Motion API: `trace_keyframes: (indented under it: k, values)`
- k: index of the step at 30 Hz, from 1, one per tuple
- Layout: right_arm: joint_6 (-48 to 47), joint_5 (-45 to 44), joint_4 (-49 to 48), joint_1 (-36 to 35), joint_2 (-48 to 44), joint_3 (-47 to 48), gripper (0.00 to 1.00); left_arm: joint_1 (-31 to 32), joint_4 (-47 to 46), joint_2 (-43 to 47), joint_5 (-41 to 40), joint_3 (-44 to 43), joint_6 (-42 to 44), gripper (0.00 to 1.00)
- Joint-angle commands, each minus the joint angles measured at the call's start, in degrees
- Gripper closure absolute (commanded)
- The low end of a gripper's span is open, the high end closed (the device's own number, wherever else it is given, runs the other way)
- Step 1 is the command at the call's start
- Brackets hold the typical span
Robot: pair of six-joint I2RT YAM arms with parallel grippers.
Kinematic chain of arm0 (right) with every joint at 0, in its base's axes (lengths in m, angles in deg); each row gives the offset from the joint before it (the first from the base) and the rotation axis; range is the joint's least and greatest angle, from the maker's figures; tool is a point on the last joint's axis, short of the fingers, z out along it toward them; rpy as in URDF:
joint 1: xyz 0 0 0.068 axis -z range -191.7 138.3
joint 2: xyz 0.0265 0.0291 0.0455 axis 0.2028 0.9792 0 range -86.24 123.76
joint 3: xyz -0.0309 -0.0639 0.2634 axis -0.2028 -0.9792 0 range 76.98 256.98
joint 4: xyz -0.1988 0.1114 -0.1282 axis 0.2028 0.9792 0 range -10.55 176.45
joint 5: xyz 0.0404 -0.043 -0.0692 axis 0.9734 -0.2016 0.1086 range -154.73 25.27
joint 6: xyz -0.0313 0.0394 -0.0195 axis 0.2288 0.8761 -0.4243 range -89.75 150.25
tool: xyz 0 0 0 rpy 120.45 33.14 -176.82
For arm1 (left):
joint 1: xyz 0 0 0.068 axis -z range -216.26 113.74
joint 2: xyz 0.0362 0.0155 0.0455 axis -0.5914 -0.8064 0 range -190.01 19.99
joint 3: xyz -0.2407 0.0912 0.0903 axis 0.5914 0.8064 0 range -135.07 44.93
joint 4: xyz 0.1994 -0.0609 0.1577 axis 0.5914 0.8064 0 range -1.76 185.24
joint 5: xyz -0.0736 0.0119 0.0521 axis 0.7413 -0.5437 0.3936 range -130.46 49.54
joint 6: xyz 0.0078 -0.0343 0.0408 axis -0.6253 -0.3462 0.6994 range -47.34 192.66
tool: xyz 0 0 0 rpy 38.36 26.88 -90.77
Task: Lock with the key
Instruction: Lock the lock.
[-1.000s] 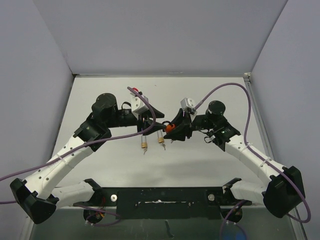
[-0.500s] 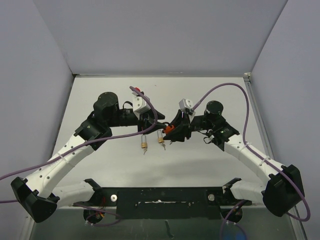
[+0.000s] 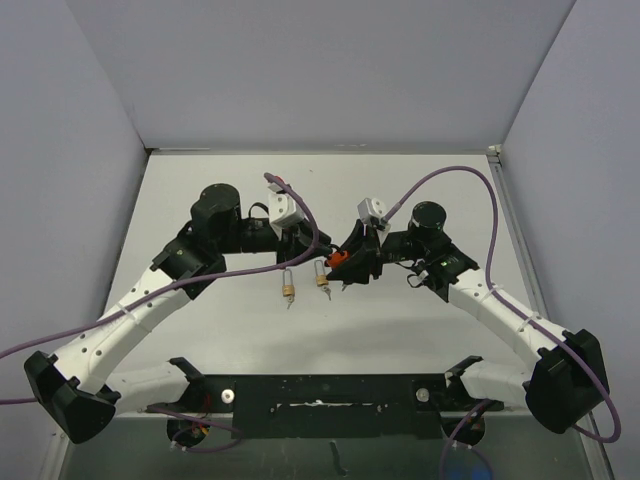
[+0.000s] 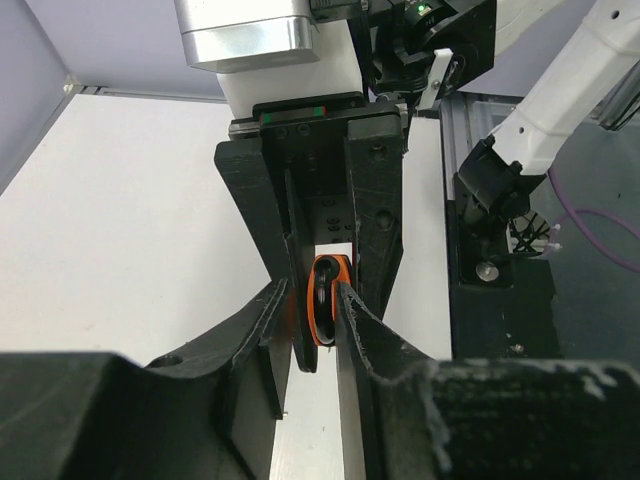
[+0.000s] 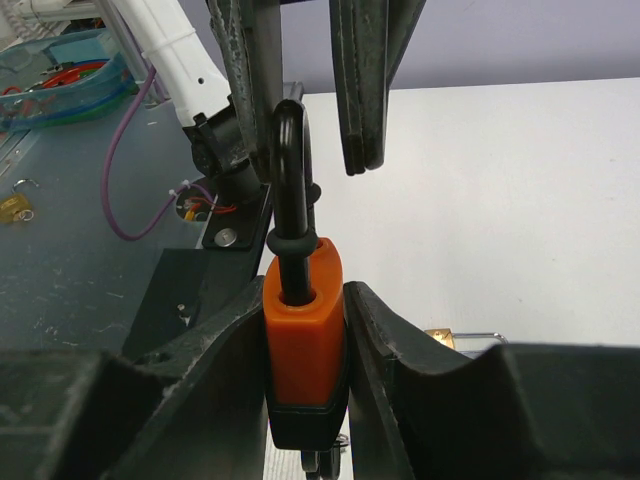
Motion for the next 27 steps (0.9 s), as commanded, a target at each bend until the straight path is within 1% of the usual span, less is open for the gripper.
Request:
trace_keyframes:
  k: [1, 3, 5, 8, 13, 17, 20, 24, 27]
  values:
    - [-0.31, -0.19, -2.57, -0.56, -0.96, 2.50, 1.00, -0.08, -0.99, -0.32, 1.60, -3.07, 0.43, 0.80]
    - [-0.29, -0.19, -2.53, -0.60, -0.91, 2.50, 1.00, -0.08, -0.99, -0.53, 1.75, -3.12, 0.38, 0.83]
    - [-0.31, -0.27, -2.57, -0.56, -0.96, 2.50, 1.00, -0.08, -0.95, -0.64, 2.03, -3.15, 0.42, 0.88]
    - [-0.33, -0.43, -2.46, -0.56, -1.06, 2.43, 1.00, -0.08, -0.97, -0.70, 2.16, -3.31, 0.40, 1.00]
    - [-0.68, -2.57, -2.51, -0.61, -2.12, 1.99, 1.00, -0.06, -1.07, 0.07, 2.23, -3.23, -0.28, 1.00]
    - [0.10, -6.02, -6.73, -0.73, -4.94, -0.01, 1.00, -0.01, -1.71, 1.11, 1.97, -2.10, -1.40, 1.00]
    - [2.71, -6.29, -10.81, -0.85, -6.10, -0.42, 1.00, 0.03, -3.50, 1.28, 2.02, -1.13, -3.95, 1.00]
    - [4.20, -7.50, -11.31, -1.03, -5.75, 0.55, 1.00, 0.11, -5.41, 0.65, 4.27, -0.78, -6.30, 1.00]
    - [5.54, -7.54, -12.94, -1.16, -5.49, 0.50, 1.00, 0.11, -5.26, 0.59, 4.29, -0.49, -5.99, 1.00]
